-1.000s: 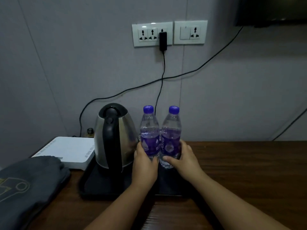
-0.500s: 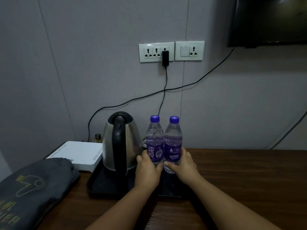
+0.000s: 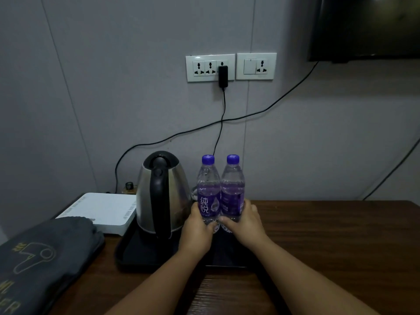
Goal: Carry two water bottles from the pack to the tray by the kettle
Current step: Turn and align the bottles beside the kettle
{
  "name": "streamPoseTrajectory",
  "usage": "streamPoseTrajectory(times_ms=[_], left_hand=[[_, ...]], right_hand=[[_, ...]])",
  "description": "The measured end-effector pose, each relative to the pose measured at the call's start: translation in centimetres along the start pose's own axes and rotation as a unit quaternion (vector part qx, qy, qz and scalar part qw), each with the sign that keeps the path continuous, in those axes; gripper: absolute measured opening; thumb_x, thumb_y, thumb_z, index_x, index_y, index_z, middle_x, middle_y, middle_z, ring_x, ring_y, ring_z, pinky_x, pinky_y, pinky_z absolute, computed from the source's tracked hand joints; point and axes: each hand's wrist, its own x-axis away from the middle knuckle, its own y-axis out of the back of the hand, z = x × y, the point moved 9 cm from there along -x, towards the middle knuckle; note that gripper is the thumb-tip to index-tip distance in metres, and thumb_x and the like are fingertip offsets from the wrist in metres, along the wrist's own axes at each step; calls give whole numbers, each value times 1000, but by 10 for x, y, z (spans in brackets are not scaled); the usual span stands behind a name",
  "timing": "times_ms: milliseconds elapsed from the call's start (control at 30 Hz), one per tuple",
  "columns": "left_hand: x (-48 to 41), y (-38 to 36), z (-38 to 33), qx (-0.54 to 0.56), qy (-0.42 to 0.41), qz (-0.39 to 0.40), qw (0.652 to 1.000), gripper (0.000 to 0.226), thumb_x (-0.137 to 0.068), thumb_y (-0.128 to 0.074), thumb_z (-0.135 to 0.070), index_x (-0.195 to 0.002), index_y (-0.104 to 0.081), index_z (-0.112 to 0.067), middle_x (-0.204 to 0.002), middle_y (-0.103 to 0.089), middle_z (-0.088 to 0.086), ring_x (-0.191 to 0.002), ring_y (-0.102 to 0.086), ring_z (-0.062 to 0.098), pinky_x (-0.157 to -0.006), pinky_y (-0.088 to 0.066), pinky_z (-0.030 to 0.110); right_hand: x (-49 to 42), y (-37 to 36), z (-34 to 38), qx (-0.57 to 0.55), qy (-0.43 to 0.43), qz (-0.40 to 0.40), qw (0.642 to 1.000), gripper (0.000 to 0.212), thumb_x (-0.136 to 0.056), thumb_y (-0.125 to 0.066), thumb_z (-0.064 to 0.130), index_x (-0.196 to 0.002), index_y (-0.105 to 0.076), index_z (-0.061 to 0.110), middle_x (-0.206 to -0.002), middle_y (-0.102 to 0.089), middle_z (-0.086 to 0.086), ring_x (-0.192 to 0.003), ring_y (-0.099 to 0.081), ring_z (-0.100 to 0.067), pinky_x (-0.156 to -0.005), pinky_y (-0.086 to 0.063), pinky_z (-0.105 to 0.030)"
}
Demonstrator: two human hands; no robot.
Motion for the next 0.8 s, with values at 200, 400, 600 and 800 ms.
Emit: streamPoseTrajectory(times_ms=[200, 400, 600, 800], left_hand=[[-3, 1, 1, -15, -4, -17, 1000, 59, -87, -77, -14, -137, -47, -22, -119, -75, 1, -110, -70, 23, -90, -54, 33], [-2, -1, 2, -11, -8, -15, 1000, 61, -89, -77, -17, -141, -45, -24, -122, -74, 1, -109, -70, 20, -90, -56, 34], [-4, 0, 1, -22, -5, -18, 1000, 60, -88, -76, -13, -139, -46, -22, -123, -72, 2, -112, -69, 22, -84, -47, 27], [-6, 2, 2, -22, 4, -18, 1000, 62, -87, -78, -16, -141, -46, -20, -126, -72, 4, -115, -68, 25, -94, -55, 38]], right_hand=[[3, -5, 1, -53, 22, 50, 997, 70, -89, -71, 43, -150, -36, 43, -138, -63, 11, -128, -60, -20, -111, -45, -51], [0, -7, 0, 2, 22, 12, 1000, 74, -77, -76, 59, -140, -50, 31, -129, -53, 4, -121, -56, -18, -102, -52, -47], [0, -9, -3, -34, 13, 62, 997, 64, -83, -71, 46, -137, -37, 53, -133, -62, 12, -122, -61, -16, -105, -50, -46], [-5, -9, -4, 18, 12, 20, 1000, 82, -80, -83, 48, -147, -43, 25, -136, -51, -1, -128, -51, -20, -105, -48, -44]])
